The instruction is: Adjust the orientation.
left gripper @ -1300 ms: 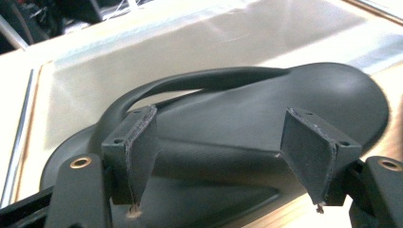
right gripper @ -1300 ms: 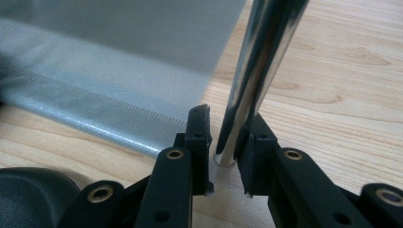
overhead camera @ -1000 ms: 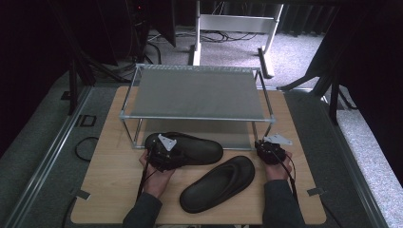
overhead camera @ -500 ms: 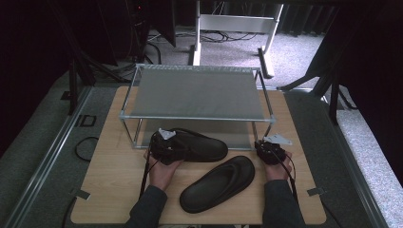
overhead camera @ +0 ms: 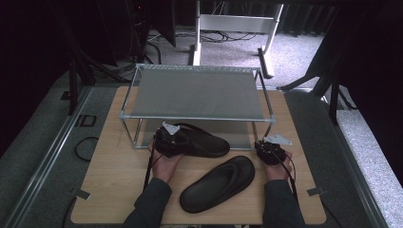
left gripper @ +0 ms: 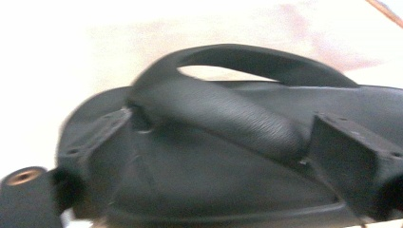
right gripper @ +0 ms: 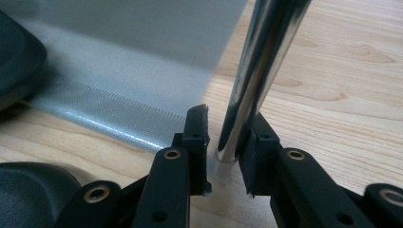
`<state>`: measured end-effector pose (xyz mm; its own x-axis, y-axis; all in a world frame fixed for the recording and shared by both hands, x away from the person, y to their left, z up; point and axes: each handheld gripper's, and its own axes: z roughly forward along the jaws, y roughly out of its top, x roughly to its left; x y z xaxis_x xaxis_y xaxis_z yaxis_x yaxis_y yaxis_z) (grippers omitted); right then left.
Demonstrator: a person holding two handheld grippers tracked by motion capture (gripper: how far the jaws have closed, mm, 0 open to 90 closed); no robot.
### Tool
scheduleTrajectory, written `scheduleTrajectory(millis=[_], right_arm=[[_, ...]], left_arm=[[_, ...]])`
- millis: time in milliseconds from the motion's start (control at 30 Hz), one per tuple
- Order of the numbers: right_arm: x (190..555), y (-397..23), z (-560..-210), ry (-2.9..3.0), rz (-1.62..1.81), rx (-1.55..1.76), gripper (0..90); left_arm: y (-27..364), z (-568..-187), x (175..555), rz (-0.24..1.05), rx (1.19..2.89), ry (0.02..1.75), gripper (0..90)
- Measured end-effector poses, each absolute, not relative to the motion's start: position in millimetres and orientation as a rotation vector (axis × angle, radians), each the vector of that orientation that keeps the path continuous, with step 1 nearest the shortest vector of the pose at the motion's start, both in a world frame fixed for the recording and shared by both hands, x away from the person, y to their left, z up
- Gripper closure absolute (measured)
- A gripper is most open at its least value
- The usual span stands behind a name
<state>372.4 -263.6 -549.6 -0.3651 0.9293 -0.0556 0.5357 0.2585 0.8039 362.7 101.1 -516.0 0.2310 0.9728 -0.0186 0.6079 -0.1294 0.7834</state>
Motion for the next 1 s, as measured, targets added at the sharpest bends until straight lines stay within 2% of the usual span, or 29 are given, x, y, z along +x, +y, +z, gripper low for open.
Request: scheduleTrajectory(millis=[167,233,267,433,800,1000], right_arm=[[372.3,-263.4,-549.8,2.002,0.962,1.322,74.2],[372.3,-263.3,-549.8,2.002,0.962,1.322,74.2],[372.3,-263.2,-549.9,2.002,0.961,1.322,74.1],[372.1,-263.1,-549.9,2.002,0.961,1.323,74.0],[372.6,-263.6,-550.7,2.006,0.961,1.324,74.3],[372.7,-263.7,-551.3,2.009,0.961,1.327,74.3]], left_arm=[[103.6,-516.5,354.9,0.727,1.820,1.472,21.4],[103.6,-516.5,354.9,0.727,1.820,1.472,21.5],[92.2,-511.2,346.4,0.746,1.830,1.396,23.8],[73.2,-503.5,339.2,0.724,1.848,1.296,29.2],[24.0,-504.3,336.1,0.547,1.966,1.098,50.9],[10.1,-511.3,340.7,0.450,2.020,1.050,56.4]])
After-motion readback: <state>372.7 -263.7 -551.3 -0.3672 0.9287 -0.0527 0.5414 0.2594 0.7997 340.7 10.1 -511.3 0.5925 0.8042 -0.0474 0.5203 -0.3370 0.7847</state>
